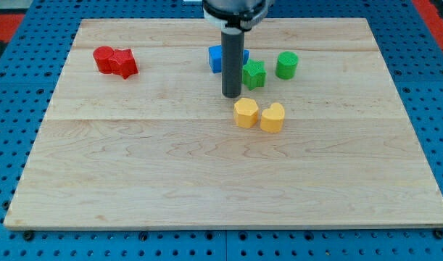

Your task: Slide the green circle to the right of the blue triangle

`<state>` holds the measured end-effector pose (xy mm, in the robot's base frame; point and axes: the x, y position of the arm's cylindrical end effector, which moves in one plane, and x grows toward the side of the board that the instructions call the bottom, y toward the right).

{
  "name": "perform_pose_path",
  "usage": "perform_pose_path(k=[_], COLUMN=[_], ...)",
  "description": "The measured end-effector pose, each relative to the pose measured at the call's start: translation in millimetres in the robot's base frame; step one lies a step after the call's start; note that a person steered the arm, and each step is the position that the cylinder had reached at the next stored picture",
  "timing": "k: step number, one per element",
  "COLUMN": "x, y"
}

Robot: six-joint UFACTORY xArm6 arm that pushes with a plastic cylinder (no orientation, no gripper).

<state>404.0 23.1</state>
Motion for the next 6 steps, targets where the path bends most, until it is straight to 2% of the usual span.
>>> perform_pose_path(k=[1, 2, 3, 4, 6], x=[8.2, -0.8, -26.4, -68.7, -71.8], y=[72.0, 137.8, 159.0, 142.1, 136.4])
